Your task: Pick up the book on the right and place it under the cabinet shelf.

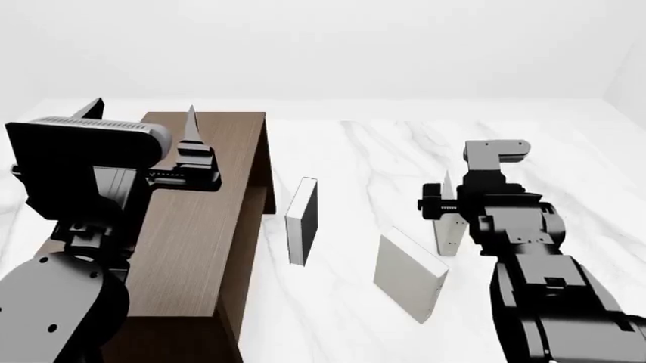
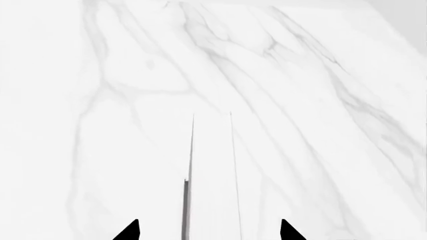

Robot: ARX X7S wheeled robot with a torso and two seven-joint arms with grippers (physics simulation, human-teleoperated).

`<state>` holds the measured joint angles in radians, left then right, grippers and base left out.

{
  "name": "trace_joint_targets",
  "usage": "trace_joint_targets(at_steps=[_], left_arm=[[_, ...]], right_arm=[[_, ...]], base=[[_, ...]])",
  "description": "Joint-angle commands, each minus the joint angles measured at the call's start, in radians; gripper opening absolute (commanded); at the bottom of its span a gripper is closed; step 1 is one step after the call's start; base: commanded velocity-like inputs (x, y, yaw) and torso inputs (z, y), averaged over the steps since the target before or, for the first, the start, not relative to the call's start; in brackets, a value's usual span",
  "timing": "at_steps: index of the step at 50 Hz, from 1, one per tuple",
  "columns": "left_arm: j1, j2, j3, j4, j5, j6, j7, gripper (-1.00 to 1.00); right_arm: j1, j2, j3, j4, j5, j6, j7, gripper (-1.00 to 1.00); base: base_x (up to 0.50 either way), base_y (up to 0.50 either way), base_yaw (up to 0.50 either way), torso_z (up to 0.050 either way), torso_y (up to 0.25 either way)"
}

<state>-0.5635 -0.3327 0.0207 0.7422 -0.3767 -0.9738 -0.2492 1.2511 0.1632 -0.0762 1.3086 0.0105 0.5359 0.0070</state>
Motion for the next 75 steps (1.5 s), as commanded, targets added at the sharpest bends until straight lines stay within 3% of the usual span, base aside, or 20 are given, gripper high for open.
trace_joint_targets(at_steps=[1,75], left_arm=[[0.007,-0.004,0.003,-0.006,0.0,0.012,-0.002,1.0],[0.012,-0.023,0.012,0.004,-0.024,0.006,-0.033,1.0]], right_arm=[[-0.01,0.001,0.01,0.0,-0.007,-0.001,0.007,1.0],[-0.067,-0.001,0.029,0.0,-0.009,-0.001,0.031,1.0]], base=[[0.0,0.0,0.0,0.0,0.0],[0.0,0.0,0.0,0.0,0.0]])
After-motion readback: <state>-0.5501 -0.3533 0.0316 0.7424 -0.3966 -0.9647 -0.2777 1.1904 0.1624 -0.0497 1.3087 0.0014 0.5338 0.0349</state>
